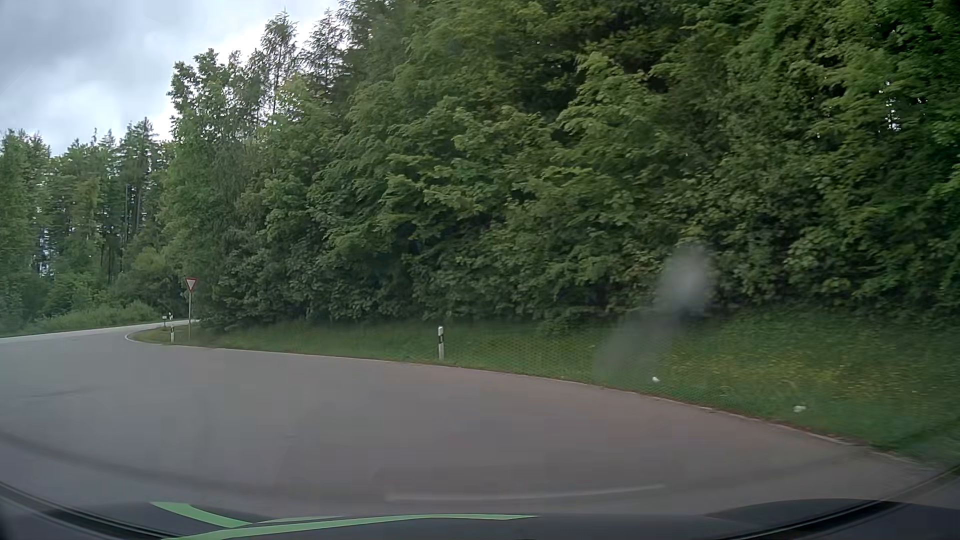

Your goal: Follow the waypoints while adhering to traffic rules and regulations

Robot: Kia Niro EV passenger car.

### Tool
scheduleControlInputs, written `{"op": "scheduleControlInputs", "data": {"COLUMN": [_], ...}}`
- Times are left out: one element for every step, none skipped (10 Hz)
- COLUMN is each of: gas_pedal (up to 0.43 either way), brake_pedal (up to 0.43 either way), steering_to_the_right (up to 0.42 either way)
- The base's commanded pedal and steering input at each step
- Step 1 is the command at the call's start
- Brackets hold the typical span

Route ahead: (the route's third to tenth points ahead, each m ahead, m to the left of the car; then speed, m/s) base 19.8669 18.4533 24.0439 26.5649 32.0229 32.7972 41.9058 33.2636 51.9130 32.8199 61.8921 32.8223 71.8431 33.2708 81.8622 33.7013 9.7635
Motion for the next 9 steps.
{"op": "scheduleControlInputs", "data": {"gas_pedal": [0.000,0.000,0.000,0.000,0.000,0.000,0.000,0.000,0.000], "brake_pedal": [0.037,0.037,0.030,0.030,0.024,0.012,0.012,0.012,0.006], "steering_to_the_right": [-0.183,-0.188,-0.191,-0.194,-0.194,-0.195,-0.194,-0.195,-0.194]}}
